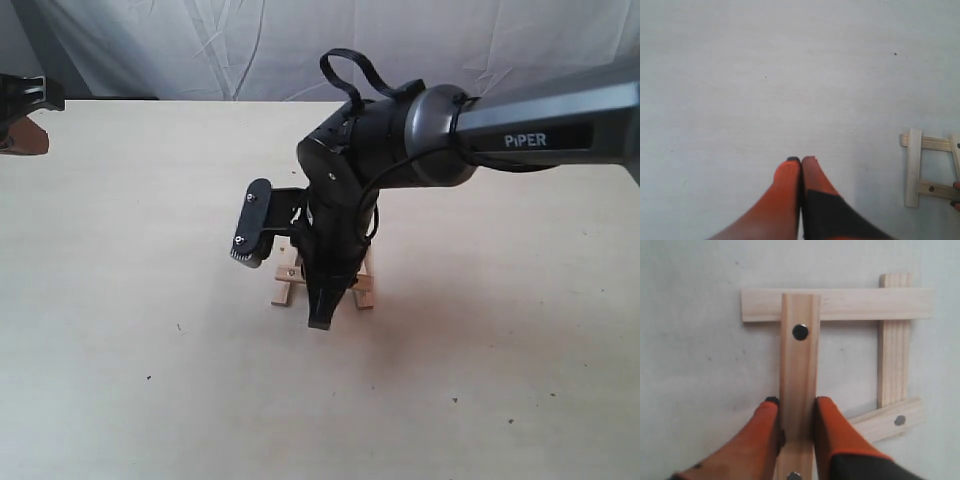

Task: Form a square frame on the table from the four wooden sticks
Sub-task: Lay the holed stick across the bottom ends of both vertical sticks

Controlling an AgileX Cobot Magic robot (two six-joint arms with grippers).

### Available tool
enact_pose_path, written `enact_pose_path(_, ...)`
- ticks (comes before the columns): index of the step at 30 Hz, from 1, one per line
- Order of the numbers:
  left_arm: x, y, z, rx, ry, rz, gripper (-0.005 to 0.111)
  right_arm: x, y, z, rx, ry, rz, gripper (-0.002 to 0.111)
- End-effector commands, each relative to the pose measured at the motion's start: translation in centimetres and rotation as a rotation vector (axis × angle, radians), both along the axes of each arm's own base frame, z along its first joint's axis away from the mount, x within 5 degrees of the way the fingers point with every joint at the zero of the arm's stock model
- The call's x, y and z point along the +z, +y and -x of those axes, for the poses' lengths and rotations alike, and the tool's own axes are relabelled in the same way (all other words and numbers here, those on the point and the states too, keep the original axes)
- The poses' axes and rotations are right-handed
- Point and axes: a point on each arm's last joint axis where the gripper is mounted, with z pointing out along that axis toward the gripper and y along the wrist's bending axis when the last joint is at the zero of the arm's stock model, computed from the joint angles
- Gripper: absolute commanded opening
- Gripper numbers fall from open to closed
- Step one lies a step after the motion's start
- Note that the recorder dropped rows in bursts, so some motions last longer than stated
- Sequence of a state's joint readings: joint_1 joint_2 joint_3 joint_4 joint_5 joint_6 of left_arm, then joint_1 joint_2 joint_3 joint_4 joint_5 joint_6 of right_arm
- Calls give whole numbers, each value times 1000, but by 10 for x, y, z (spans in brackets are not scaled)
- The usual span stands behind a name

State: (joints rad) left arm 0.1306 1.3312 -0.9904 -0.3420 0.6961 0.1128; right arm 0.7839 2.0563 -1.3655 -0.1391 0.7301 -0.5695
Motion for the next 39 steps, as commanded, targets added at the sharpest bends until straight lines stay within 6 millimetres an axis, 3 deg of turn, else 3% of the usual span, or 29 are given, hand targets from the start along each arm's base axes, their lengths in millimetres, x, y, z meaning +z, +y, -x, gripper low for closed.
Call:
enact_pose_path(1,0,1,1,11,-18,3,0,-5,0,-4,13,-23,-12,-1)
enact_pose_path(39,1,2,0,16,-29,0,0,-6,5,-1,-34,12,-72,-1)
